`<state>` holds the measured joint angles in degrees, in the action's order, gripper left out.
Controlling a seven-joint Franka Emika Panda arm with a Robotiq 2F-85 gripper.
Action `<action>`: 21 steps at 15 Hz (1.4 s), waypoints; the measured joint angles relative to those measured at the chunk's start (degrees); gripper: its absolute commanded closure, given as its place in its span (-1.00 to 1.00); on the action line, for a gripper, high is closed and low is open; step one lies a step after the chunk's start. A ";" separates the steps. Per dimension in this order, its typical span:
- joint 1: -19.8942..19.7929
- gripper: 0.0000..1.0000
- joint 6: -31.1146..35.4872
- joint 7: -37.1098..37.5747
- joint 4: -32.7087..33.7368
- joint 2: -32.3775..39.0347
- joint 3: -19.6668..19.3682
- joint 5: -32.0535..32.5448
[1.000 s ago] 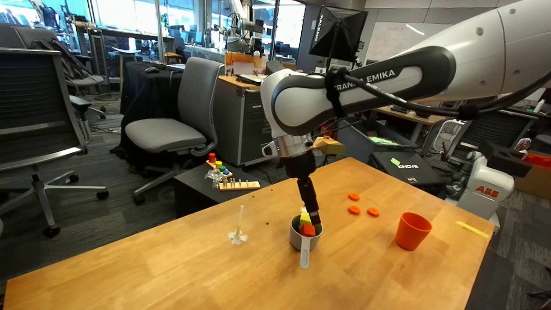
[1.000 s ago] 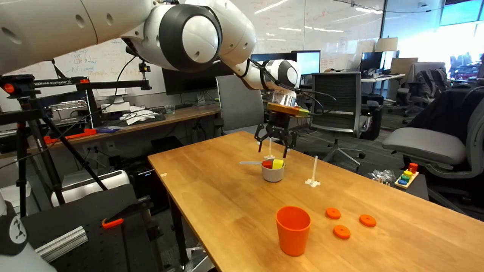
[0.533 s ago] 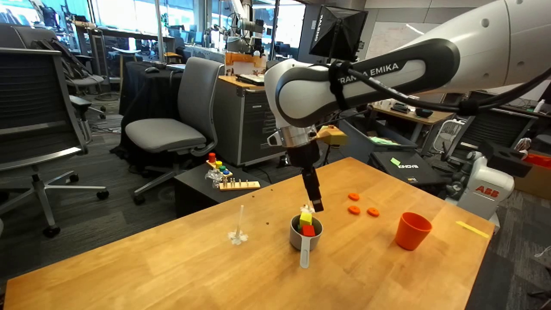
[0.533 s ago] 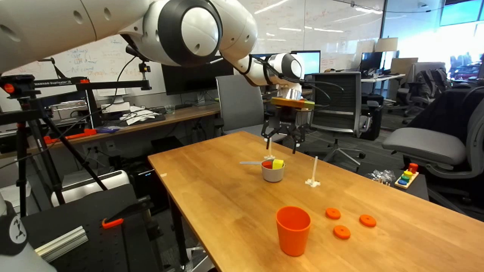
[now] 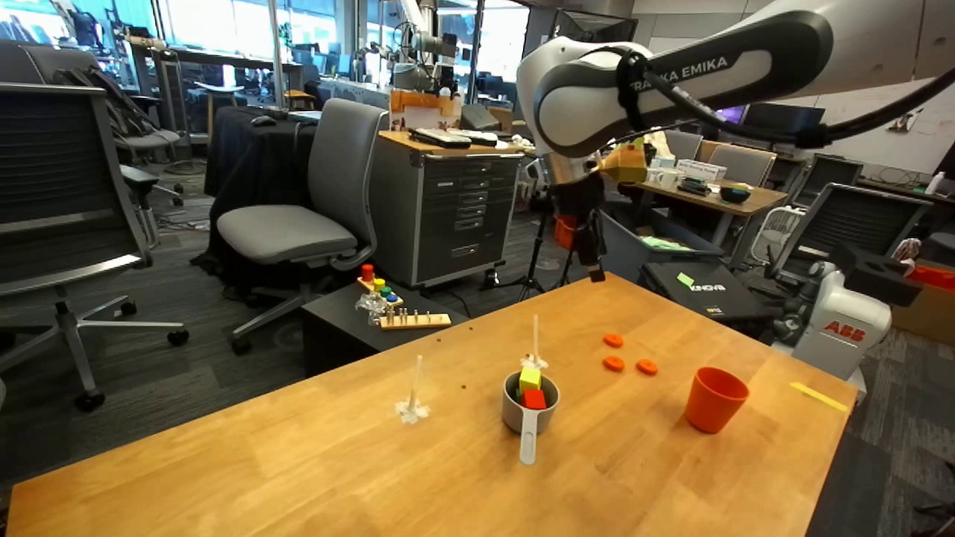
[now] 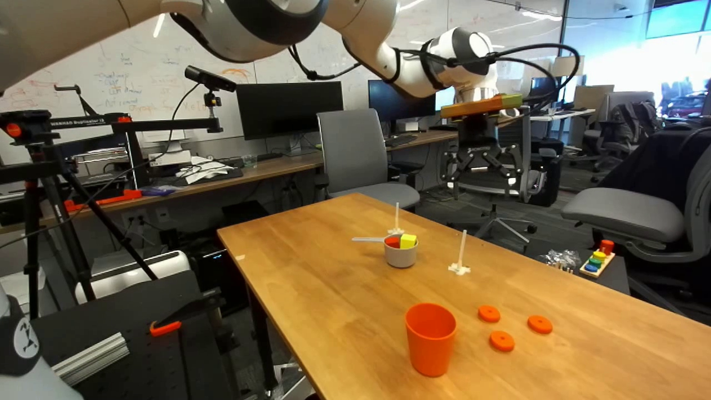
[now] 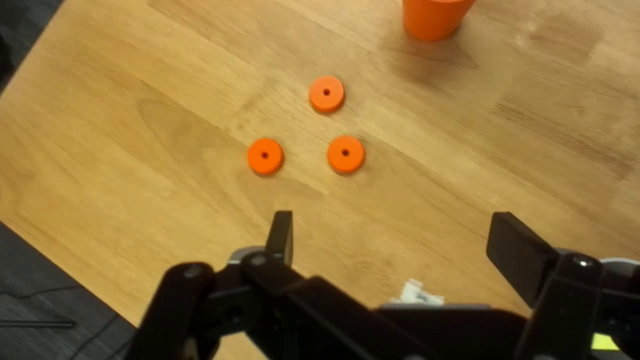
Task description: Pick up the yellow, green and orange objects and put them in the silver cup then pick up the other three orange objects and put them in the orange cup
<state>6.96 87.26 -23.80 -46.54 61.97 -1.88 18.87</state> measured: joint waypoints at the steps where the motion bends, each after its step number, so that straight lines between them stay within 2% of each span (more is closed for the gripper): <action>1: -1.57 -1.00 0.00 0.76 -1.09 -0.84 -0.07 -0.53; 3: -3.14 -1.00 0.18 0.48 -1.46 -0.90 -0.02 -0.66; 7: -1.99 -1.00 0.17 0.60 -1.52 -0.43 0.01 -0.65; 11: -2.71 -1.00 0.15 0.74 -1.52 1.60 -0.01 -0.66; 21: -9.91 -1.00 0.19 0.74 0.66 8.30 0.01 -4.93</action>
<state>-2.95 87.44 -23.06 -45.88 70.27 -1.86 13.94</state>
